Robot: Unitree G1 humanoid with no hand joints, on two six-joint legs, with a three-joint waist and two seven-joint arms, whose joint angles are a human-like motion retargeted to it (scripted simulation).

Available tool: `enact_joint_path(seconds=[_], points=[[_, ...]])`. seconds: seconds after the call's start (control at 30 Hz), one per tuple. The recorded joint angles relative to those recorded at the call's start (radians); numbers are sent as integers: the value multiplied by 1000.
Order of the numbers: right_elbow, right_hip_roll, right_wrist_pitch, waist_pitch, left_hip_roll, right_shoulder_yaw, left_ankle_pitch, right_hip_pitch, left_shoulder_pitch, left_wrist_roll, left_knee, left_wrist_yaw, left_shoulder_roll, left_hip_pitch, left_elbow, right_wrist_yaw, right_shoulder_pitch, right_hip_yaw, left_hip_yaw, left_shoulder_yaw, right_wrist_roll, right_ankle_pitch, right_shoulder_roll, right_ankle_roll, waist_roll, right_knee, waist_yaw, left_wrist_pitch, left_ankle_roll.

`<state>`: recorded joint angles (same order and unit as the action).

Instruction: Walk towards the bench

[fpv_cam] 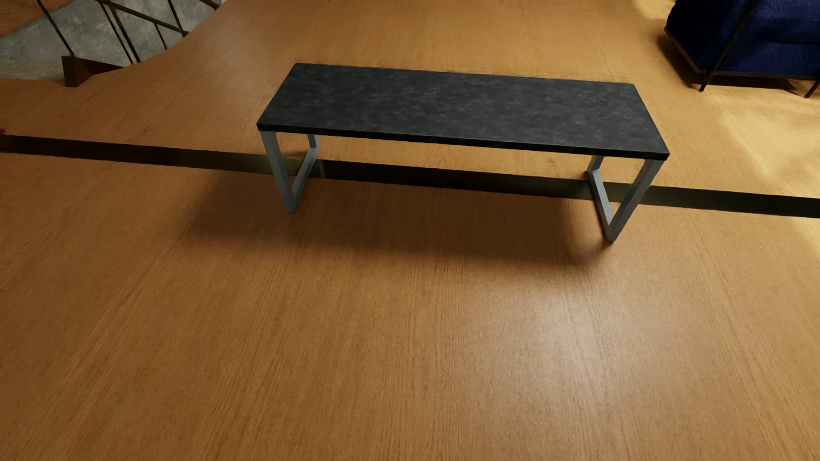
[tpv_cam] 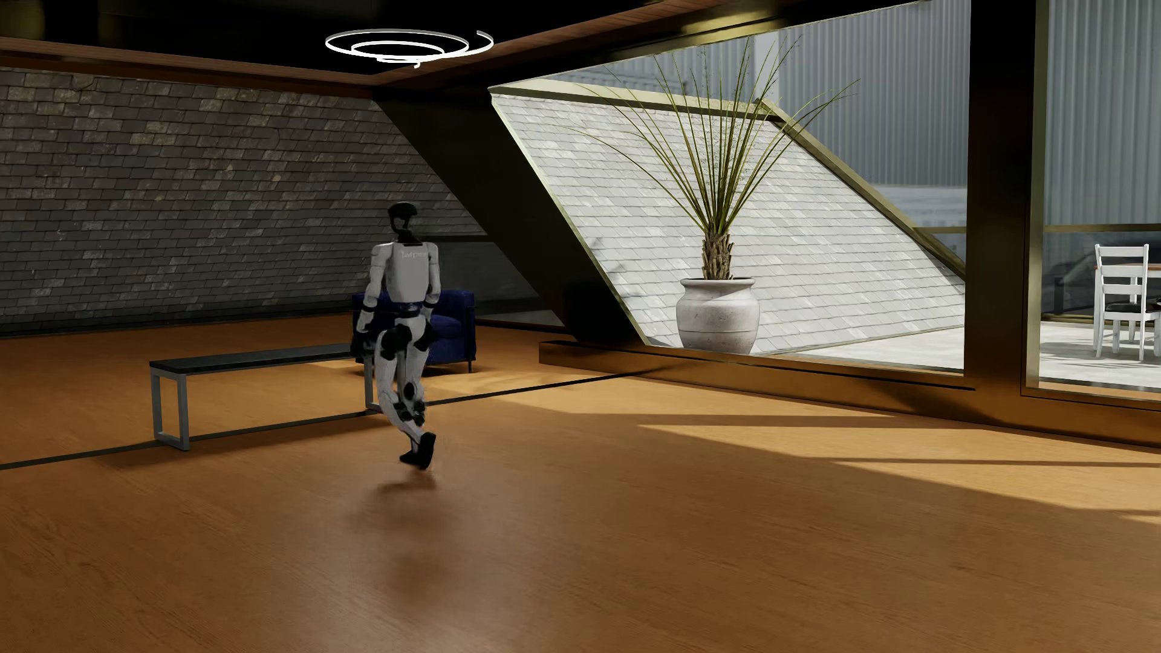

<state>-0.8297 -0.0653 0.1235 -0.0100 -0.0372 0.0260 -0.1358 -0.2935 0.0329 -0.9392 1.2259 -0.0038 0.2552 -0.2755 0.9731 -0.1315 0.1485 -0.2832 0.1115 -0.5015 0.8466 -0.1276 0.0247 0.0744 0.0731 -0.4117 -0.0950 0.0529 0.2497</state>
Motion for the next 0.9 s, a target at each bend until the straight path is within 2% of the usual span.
enact_joint_path(seconds=[0.03, 0.1, 0.13, 0.17, 0.2, 0.27, 0.3, 0.33, 0.37, 0.4, 0.47, 0.53, 0.57, 0.6, 0.63, 0.67, 0.7, 0.73, 0.77, 0.8, 0.9], points=[[-18, -19, -16, 4, 56, 20, 61, 36, -28, 50, 22, 29, 28, -78, -41, -4, -35, -2, 5, 60, 19, -30, 8, -1, 11, -6, 11, 12, -2], [-40, -57, -27, 12, 161, 42, 234, 110, -77, 161, -81, 137, 17, -194, -92, -9, -93, 18, -49, 203, 41, -75, 15, -3, 27, -8, 42, 85, -125], [-40, -73, -25, 13, 200, 50, 276, 147, -96, 209, -199, 191, 1, -230, -114, -11, -121, 34, -85, 273, 43, -90, 18, -8, 32, 2, 59, 119, -160], [-37, -85, -25, 12, 219, 58, 277, 184, -109, 242, -348, 232, -19, -252, -130, -14, -146, 52, -119, 323, 44, -97, 24, -11, 34, 20, 76, 143, -199], [-29, -92, -29, 9, 223, 66, 233, 218, -116, 256, -516, 249, -36, -264, -136, -17, -167, 68, -142, 343, 42, -101, 31, -15, 34, 41, 92, 155, -208], [-2, -101, -46, 5, 193, 82, 122, 289, -122, 233, -848, 224, -56, -264, -131, -21, -194, 102, -138, 323, 25, -105, 43, -27, 31, 96, 116, 146, -219], [10, -107, -55, 4, 184, 93, 130, 323, -129, 209, -983, 209, -63, -253, -128, -23, -202, 119, -139, 308, 15, -111, 47, -33, 29, 116, 123, 134, -179], [19, -109, -59, 4, 172, 105, 138, 355, -138, 184, -1036, 209, -74, -254, -126, -25, -206, 137, -119, 298, 8, -118, 49, -38, 27, 123, 130, 129, -160], [25, -106, -58, 4, 157, 115, 78, 387, -150, 166, -1034, 220, -93, -246, -122, -25, -206, 159, -93, 299, 5, -121, 53, -42, 24, 129, 136, 134, -187], [28, -100, -54, 3, 150, 122, 1, 417, -162, 153, -1003, 235, -117, -235, -112, -26, -200, 182, -88, 307, 2, -119, 54, -43, 20, 126, 141, 150, -215], [13, -67, -27, -6, 144, 108, -53, 457, -170, 126, -974, 255, -167, -187, -61, -38, -168, 211, -120, 320, -10, -54, 49, -48, -2, 88, 145, 207, -190], [-21, -17, 12, -16, 125, 95, -2, 432, -156, 101, -969, 248, -204, -136, -5, -14, -123, 225, -163, 325, -15, 74, 42, -40, -37, -11, 146, 257, -186], [-32, 7, 12, -18, 118, 110, 21, 387, -145, 97, -966, 233, -213, -118, 7, 30, -106, 231, -187, 326, -6, 143, 50, -62, -52, -105, 146, 256, -194], [-31, 45, -8, -16, 114, 141, 47, 324, -130, 93, -951, 213, -214, -110, 8, 81, -93, 203, -211, 318, 11, 206, 71, -91, -66, -230, 145, 233, -206], [-17, 99, -35, -12, 106, 174, 76, 251, -111, 88, -921, 187, -211, -109, 4, 119, -82, 164, -234, 301, 33, 263, 103, -147, -80, -372, 144, 195, -219], [2, 173, -53, -6, 94, 192, 105, 177, -88, 81, -894, 157, -203, -108, -1, 132, -70, 117, -257, 278, 48, 308, 133, -185, -96, -510, 139, 153, -232], [23, 242, -51, -2, 81, 188, 127, 111, -62, 71, -880, 129, -184, -98, -1, 122, -52, 80, -277, 255, 49, 304, 151, -201, -112, -625, 132, 107, -243], [37, 270, -27, 2, 66, 166, 147, 44, -25, 54, -873, 108, -167, -83, 4, 94, -38, 75, -292, 232, 36, 246, 147, -190, -128, -711, 124, 80, -250], [47, 279, -2, 5, 55, 133, 165, -10, 14, 35, -865, 97, -149, -68, 11, 63, -23, 76, -303, 213, 12, 215, 139, -215, -140, -755, 118, 68, -255], [61, 295, 15, 6, 48, 100, 183, -47, 55, 18, -857, 97, -137, -54, 18, 39, -4, 63, -310, 200, -11, 199, 128, -239, -149, -758, 113, 74, -259], [93, 380, 15, 4, 43, 69, 226, -70, 151, 24, -845, 135, -113, -13, 16, 32, 29, -45, -314, 228, -33, 100, 114, -233, -159, -571, 100, 105, -266]])
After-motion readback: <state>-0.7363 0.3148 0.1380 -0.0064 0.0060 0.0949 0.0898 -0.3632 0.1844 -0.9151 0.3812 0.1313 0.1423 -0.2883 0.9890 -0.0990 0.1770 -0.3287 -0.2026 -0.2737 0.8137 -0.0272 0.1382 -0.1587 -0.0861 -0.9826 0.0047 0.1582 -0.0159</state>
